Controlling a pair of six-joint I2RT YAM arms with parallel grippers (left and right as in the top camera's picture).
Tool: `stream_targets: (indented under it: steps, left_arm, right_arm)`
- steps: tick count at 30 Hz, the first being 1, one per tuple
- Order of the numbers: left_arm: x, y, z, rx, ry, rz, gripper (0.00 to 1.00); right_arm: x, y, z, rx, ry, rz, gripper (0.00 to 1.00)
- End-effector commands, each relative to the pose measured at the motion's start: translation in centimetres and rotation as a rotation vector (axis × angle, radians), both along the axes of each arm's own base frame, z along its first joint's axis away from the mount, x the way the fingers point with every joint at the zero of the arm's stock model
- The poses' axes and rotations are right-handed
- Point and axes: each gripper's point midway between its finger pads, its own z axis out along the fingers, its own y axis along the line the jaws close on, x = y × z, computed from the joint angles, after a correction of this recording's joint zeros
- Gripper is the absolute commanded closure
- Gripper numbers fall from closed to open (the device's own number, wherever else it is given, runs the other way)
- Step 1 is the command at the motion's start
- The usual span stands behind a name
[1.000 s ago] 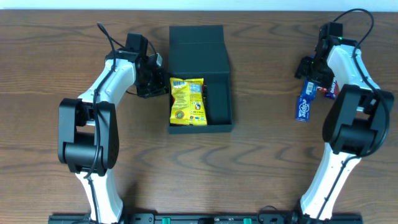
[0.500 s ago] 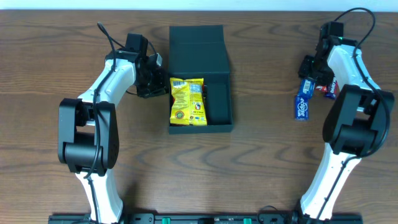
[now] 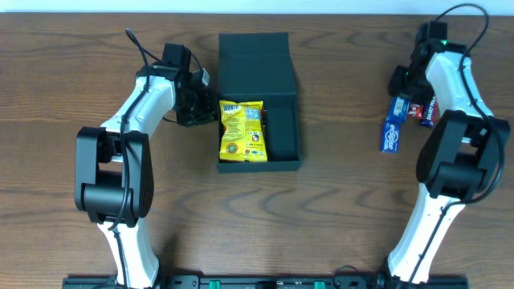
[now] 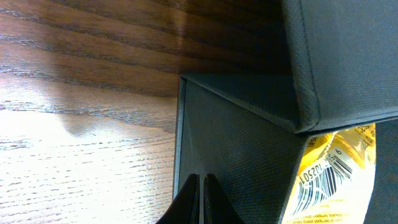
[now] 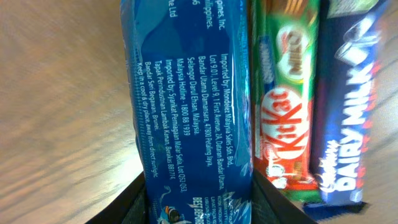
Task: Pack container
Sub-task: 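Carry the blue bar with the right gripper and lower it into the box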
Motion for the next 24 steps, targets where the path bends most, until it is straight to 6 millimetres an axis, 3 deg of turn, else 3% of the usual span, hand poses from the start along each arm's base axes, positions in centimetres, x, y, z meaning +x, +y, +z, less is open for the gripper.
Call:
stream_targets:
  steps: [1,2,5,6,8,10,12,15,19,24]
  left_arm:
    - [0.1,-0.1,-0.3,-0.005,0.015,0.008,0.94]
    - [0.1,-0.1,-0.3,-0.005,0.015,0.008,0.94]
    - [0.1,0.0,-0.3,-0.004,0.014,0.009,0.94]
    - [0.1,0.0,-0.3,-0.005,0.013,0.009,0.94]
    - [0.2,0.0,-0.3,-0.005,0.011,0.009,0.94]
    - [0.3,0.0,-0.3,-0.005,0.008,0.011,0.94]
    - [0.4,0.3,-0.3,-0.005,0.006,0.017,0.94]
    - [0.8,1.4,-0.3,-0.005,0.003,0.042,0.94]
    - [1.3,3.4,-0.3,-0.005,0.002,0.084,0.94]
    - [1.6,4.8,-0.3,-0.008,0.0,0.112,0.94]
  right_arm:
    - [2.9,0.4,4.5,-0.015,-0.109,0.023,0.92]
    - [3.3,0.7,5.8,-0.016,-0.128,0.03,0.98]
    - [4.6,3.2,10.9,-0.035,-0.192,0.116,0.99]
    - [4.9,5.2,13.0,-0.043,-0.22,0.173,0.99]
    - [4.7,9.0,15.6,-0.037,-0.244,0.245,0.99]
    - [3.5,13.9,16.7,-0.014,-0.225,0.338,0.99]
    - [1.4,19.2,16.1,0.057,-0.167,0.444,0.99]
    - [-2.1,25.0,14.4,0.101,-0.054,0.564,0.98]
    - [-6.1,29.4,12.7,0.116,0.066,0.652,0.98]
    - [-11.0,32.1,11.6,0.12,0.219,0.705,0.98]
